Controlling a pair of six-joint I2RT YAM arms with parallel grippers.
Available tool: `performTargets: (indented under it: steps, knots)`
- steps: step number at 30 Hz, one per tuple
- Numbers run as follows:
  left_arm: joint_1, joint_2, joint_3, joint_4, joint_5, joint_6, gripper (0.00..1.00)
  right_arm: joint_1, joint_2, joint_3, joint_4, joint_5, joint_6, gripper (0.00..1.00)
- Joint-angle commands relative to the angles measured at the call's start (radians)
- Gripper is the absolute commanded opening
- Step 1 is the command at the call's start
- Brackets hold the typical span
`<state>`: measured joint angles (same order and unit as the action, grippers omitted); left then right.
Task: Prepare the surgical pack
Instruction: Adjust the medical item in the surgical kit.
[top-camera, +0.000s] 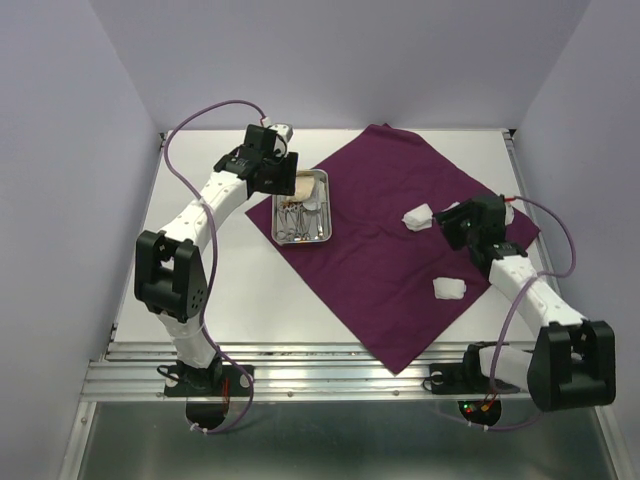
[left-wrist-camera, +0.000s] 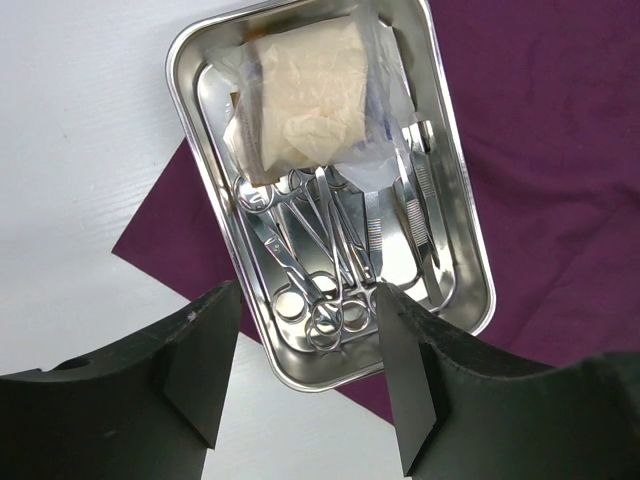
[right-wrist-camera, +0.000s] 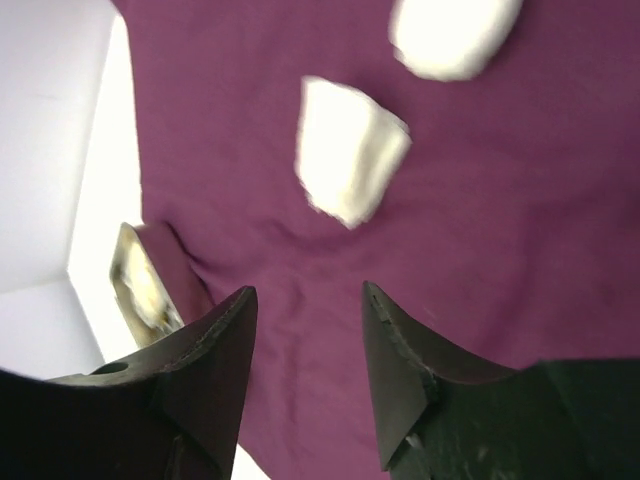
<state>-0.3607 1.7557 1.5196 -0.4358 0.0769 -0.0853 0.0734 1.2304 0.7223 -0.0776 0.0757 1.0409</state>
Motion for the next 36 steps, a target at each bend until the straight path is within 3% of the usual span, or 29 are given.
performTargets:
  steps: [1,6,10,23,36]
  knots:
    - [-0.011,-0.073,0.028,-0.001,-0.002,0.015,0.67,0.005,-0.152,-0.105,-0.207,0.019,-0.012,0.51]
    - [-0.024,-0.061,0.031,0.0,0.004,0.013,0.67,0.005,-0.42,-0.276,-0.395,0.018,0.137,0.49]
    - [-0.03,-0.053,0.033,0.002,0.006,0.018,0.67,0.005,-0.515,-0.345,-0.461,0.015,0.228,0.49]
    - [-0.032,-0.052,0.03,-0.003,-0.015,0.029,0.67,0.005,-0.528,-0.438,-0.467,0.018,0.356,0.5]
    - [-0.032,-0.038,0.04,-0.007,-0.02,0.03,0.67,0.005,-0.566,-0.472,-0.464,0.102,0.372,0.5]
